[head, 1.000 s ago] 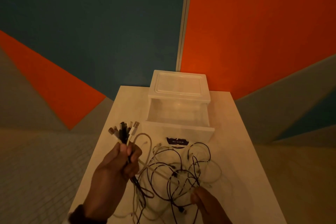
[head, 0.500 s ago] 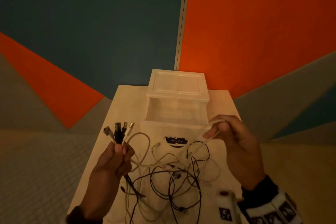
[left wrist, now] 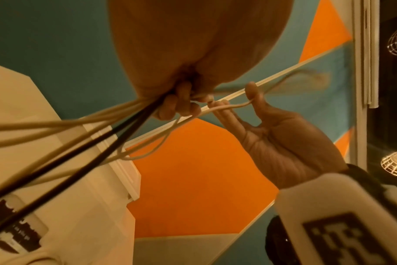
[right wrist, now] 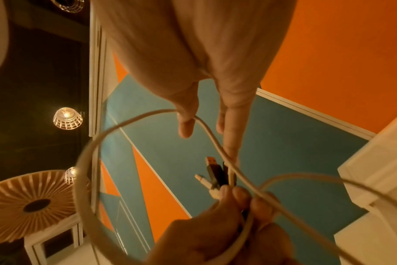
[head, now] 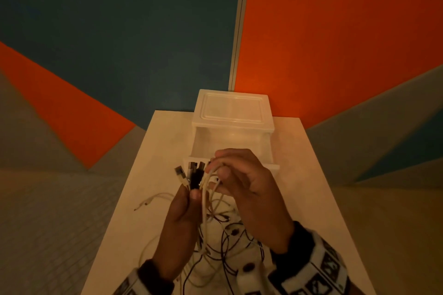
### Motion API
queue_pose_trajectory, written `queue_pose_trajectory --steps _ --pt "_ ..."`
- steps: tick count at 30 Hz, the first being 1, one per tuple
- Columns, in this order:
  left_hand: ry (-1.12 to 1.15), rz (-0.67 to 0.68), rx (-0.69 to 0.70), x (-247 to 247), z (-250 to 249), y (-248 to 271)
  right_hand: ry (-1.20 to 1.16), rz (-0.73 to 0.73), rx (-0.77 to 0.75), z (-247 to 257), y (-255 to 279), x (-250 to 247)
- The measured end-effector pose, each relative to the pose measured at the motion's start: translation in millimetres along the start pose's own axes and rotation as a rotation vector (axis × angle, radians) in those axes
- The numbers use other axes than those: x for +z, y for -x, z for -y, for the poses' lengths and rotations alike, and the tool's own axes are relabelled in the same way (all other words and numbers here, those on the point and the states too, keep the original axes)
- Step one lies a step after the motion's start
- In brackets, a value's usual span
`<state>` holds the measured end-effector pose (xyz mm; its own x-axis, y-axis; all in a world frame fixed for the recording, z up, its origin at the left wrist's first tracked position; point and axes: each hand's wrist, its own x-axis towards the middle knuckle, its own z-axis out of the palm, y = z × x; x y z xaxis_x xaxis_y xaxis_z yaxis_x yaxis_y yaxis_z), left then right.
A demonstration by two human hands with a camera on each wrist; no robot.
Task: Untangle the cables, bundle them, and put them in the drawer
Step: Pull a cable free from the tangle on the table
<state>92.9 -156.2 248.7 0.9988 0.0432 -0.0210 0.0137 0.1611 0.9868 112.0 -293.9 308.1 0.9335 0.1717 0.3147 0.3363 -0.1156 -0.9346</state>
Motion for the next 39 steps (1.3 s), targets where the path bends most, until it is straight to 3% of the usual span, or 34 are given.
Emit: queue_pose_trajectory --steps 4,7,11,14,15,18,20,22,26,28,32,36,39 --pt "-0.048 -0.078 0.049 1.7 3.5 -1.5 -0.143 -0.004 0.077 0.9 4.0 1.6" --pt "0.002 0.001 0.006 4.5 2.0 -0.7 -0.244 -0.008 0.133 2.1 3.8 2.1" --pt "-0.104 0.016 0.080 2.3 -4.1 -0.6 -0.334 -0.081 0.199 -17.0 4.5 -4.1" --pt "-0.034 -0.021 0.085 -6.7 -12.6 -4.4 -0.179 -0.194 0.349 -55.1 19.5 -4.3" --pt "-0.026 -0.039 0.080 -8.9 -16.2 -4.8 -0.031 -0.112 0.433 -67.6 27.4 -1.5" --pt "0.034 -0.078 0.053 -13.4 -25.9 -5.0 0.359 0.381 0.594 -96.1 42.8 11.6" --pt "0.084 -0.032 0.048 -15.0 -29.6 -5.2 0.356 0.478 0.520 -108.8 42.8 18.7" --pt "0.047 -0.047 0.064 -20.5 -29.6 -6.8 0.349 0.454 0.407 -110.5 36.3 18.1" --pt "-0.008 -0.116 0.128 -36.0 -30.2 -7.7 0.062 0.141 0.372 -87.1 7.8 -10.5" --pt "-0.040 -0.162 0.108 -40.5 -25.8 -7.6 0.035 0.057 0.271 -74.5 -8.3 -23.6" --pt "-0.022 -0.134 0.099 -43.0 -17.2 -5.9 0.597 0.344 0.258 -80.3 -15.9 -32.0" --pt "0.004 -0.139 0.085 -45.9 -15.9 -5.8 0.339 0.216 0.226 -68.9 -9.4 -40.8" --pt "-0.019 -0.130 0.088 -48.0 -14.1 -6.3 0.396 0.339 0.249 -59.4 -0.9 -47.9"
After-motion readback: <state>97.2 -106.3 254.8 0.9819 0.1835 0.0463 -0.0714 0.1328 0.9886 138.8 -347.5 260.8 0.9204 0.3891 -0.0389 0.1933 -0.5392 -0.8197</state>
